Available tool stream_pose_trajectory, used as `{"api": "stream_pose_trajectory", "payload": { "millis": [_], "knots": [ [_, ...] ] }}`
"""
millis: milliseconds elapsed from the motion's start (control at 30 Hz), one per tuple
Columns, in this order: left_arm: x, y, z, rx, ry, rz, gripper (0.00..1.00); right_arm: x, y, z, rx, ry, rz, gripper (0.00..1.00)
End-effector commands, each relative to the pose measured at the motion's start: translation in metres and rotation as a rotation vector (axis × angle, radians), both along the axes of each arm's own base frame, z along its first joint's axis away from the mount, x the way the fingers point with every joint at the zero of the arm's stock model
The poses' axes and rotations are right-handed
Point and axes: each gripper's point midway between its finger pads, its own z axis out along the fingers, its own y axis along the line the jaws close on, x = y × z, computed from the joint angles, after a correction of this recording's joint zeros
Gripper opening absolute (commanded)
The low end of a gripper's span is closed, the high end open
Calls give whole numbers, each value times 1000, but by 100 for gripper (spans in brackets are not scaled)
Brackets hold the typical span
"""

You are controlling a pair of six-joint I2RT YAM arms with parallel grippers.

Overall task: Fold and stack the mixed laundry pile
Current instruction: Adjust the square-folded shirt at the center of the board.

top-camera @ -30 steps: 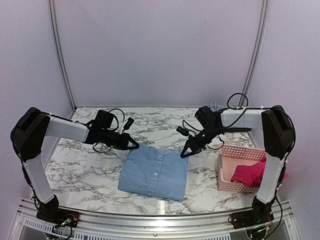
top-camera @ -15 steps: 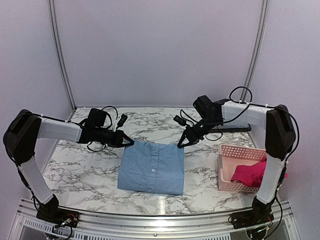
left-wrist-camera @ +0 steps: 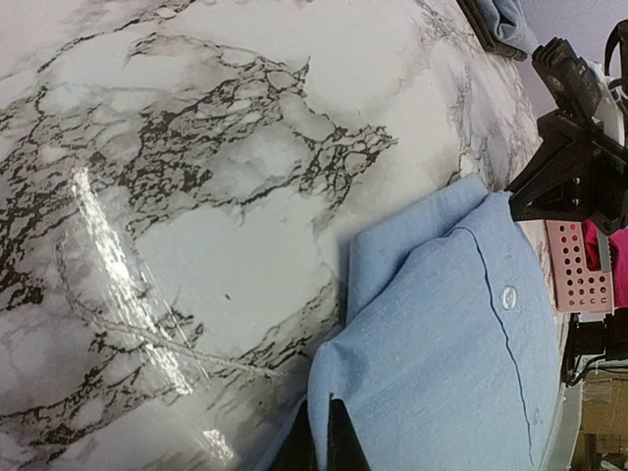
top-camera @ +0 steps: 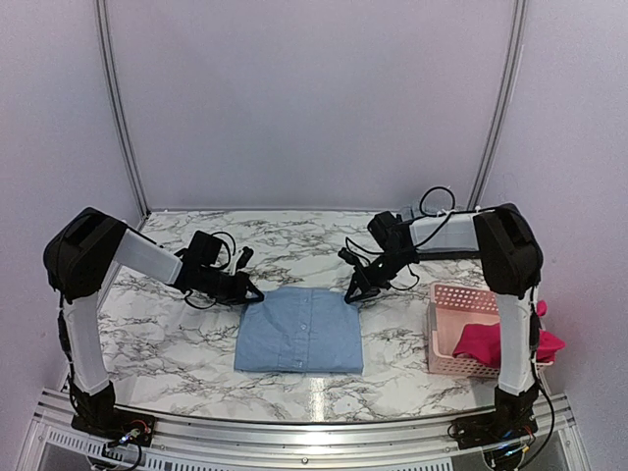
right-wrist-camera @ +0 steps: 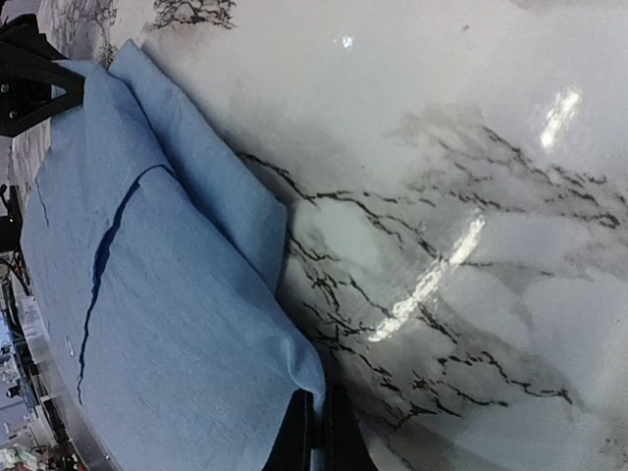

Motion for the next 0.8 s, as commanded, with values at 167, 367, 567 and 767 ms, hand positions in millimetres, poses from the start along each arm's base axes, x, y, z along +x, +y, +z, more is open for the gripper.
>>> {"api": "stream_pose_trajectory", "payload": {
  "millis": [167, 367, 567, 767],
  "knots": [
    [21, 22, -10, 45, 13, 119, 0, 40, -4, 14, -23, -92, -80, 0],
    [19, 7, 74, -62, -166, 33, 0, 35, 14, 86, 72, -178, -17, 0],
    [5, 6, 96, -98, -205, -15, 0, 18, 23, 109, 126, -183, 32, 0],
    [14, 26, 58, -45, -149, 71, 0, 32, 34, 97, 150, -186, 42, 0]
  ]
}}
